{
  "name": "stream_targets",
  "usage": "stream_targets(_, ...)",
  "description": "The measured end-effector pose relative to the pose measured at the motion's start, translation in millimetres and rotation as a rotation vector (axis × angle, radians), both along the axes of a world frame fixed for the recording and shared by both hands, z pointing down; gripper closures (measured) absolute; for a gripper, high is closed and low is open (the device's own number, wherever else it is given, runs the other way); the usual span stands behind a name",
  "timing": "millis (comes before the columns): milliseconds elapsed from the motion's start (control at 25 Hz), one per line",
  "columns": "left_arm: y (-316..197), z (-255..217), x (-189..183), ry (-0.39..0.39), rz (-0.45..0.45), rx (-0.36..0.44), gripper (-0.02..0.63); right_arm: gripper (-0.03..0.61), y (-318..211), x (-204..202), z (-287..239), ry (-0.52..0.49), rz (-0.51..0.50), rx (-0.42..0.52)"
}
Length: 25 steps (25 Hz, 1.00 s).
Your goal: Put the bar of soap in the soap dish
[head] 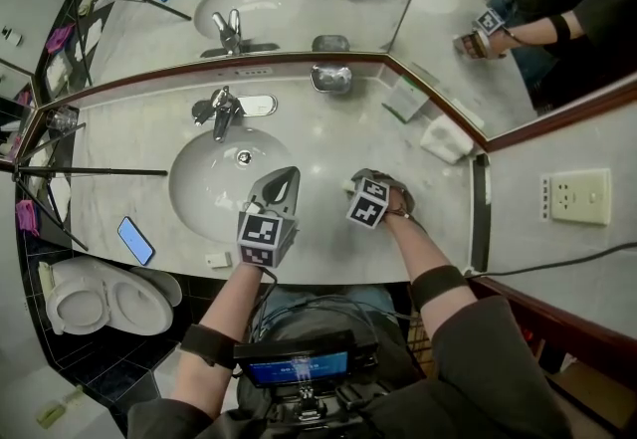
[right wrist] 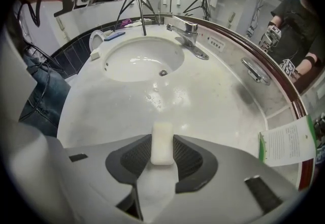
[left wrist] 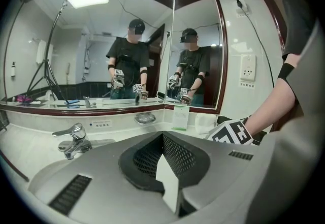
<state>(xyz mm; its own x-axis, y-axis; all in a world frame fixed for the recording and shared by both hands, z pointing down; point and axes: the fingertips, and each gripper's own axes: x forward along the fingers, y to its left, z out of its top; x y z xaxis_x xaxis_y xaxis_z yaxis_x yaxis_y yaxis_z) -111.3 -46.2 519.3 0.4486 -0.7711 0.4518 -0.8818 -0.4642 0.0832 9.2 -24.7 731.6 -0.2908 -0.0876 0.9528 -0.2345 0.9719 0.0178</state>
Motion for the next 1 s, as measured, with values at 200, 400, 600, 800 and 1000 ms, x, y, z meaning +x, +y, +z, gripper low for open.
stream_targets(200,0,-3,1,0.002,0.002,0.007,0.612,0.428,-15,3,-26,-0.079,0.098,0.029)
stream_targets(400,-3,-11,4,0.01,0.008,0.026,0.612,0.428,-38,-1,-79,-0.255,0.251,0.093)
stream_targets(600,-6,-20,9,0.013,0.021,0.046,0.612,0.428,-49,9,-134,-0.47,0.436,0.133)
stream_targets(800,-9,-25,14,0.015,0.04,0.058,0.612,0.428,-47,24,-173,-0.743,0.649,0.12)
stream_targets(1000,-8,-29,19,0.02,0.051,0.063,0.612,0.428,-39,36,-193,-0.825,0.734,0.142)
